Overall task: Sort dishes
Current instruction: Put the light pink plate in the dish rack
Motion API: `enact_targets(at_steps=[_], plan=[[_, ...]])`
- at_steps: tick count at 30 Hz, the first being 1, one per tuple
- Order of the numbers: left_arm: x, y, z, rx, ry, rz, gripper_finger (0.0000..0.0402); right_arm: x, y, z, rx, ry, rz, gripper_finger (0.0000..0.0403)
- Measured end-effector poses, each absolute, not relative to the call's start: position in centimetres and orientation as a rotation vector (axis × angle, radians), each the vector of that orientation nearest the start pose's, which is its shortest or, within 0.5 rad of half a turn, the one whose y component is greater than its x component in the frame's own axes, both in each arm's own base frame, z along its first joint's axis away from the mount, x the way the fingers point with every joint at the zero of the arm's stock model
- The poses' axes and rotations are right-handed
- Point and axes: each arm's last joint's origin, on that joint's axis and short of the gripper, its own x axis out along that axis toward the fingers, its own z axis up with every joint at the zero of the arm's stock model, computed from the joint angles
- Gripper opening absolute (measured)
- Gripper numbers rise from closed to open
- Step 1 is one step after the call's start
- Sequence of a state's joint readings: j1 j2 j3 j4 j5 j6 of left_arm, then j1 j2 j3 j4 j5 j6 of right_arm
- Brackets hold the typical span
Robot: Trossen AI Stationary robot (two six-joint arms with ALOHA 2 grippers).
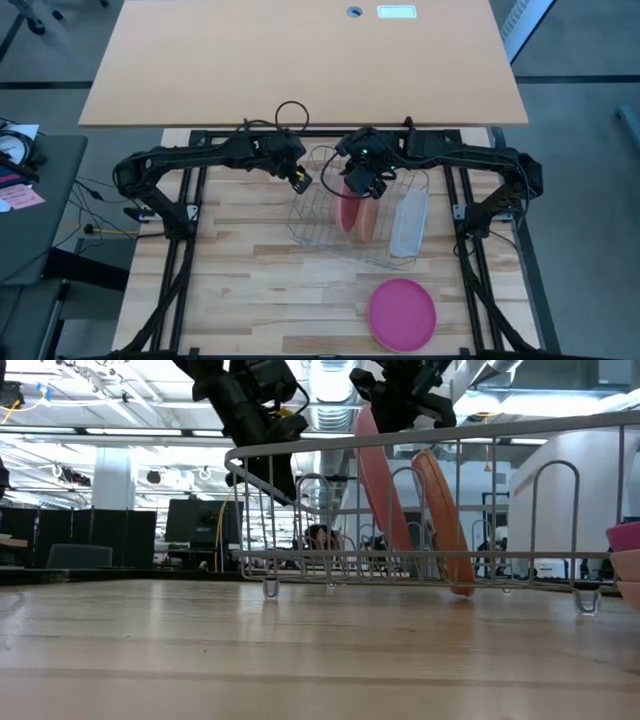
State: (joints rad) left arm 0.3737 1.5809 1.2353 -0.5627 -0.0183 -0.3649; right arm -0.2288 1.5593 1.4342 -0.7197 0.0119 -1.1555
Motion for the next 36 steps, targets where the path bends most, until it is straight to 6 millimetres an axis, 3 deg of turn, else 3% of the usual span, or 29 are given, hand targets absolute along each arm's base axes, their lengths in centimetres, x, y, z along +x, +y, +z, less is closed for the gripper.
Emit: enact_targets(at_steps=[9, 26, 36], plan=[[30.7, 12.6, 26.4, -0.495, 0.832, 0.613, 0.0012, 32.6, -6.1, 32.5, -1.024, 0.915, 0.201, 0.0002], [30.5, 11.5, 26.6, -0.500, 0.845, 0.648, 0.0005, 33.1, -2.1, 32.5, -0.982, 0.914, 0.123, 0.0009], [30.6, 11.4, 26.6, -0.515, 0.840, 0.649, 0.0004, 32.8, -2.1, 32.3, -0.887, 0.953, 0.100, 0.0010]])
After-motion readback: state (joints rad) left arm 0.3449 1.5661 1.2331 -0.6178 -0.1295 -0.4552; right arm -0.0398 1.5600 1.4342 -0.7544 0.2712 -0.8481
